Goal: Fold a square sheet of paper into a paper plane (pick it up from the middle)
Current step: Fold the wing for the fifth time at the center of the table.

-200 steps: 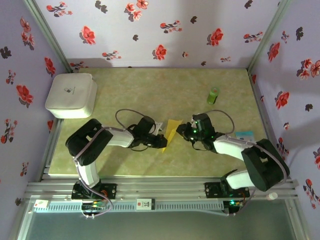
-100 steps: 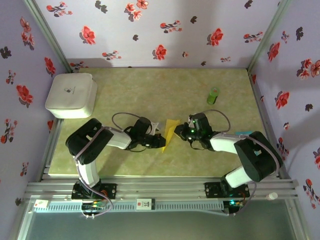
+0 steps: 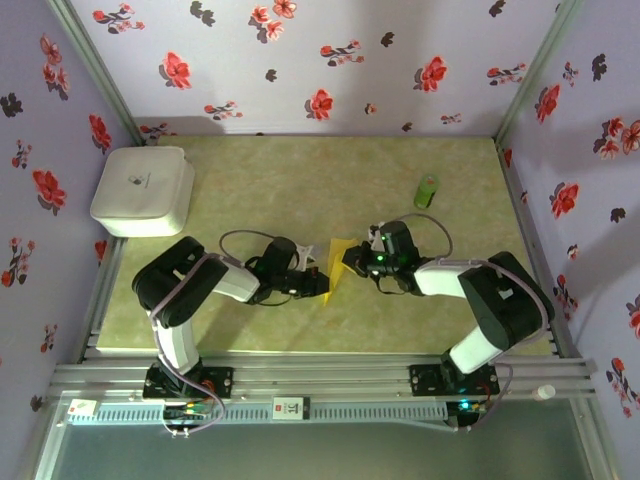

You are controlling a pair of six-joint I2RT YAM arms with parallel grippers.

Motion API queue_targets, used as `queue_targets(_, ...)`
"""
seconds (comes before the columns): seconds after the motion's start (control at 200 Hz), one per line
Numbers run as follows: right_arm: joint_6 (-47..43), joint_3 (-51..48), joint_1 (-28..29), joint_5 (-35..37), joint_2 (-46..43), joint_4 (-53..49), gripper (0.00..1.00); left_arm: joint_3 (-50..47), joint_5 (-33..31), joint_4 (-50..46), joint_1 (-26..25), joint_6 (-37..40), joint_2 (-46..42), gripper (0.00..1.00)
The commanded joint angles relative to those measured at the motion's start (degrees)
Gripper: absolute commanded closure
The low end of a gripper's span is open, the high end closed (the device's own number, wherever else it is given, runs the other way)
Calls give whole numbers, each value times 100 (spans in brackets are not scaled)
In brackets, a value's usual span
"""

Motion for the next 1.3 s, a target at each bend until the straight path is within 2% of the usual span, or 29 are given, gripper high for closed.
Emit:
queue_targets(0.0,-174,108,50,-116,88,149,90,-73,108,156,64,-128,105,100)
queue_targets(0.64,-271,119,30,-159,33,146,90,-184,108,323,132,-212,99,100)
queue_targets(1.09,-227,235,39,-476,389,411,92,-236,117,366,152,-270,100,100)
queue_targets(1.295,-241,99,39,-258,188,549,92,-241,103,322,160,-254,101,100)
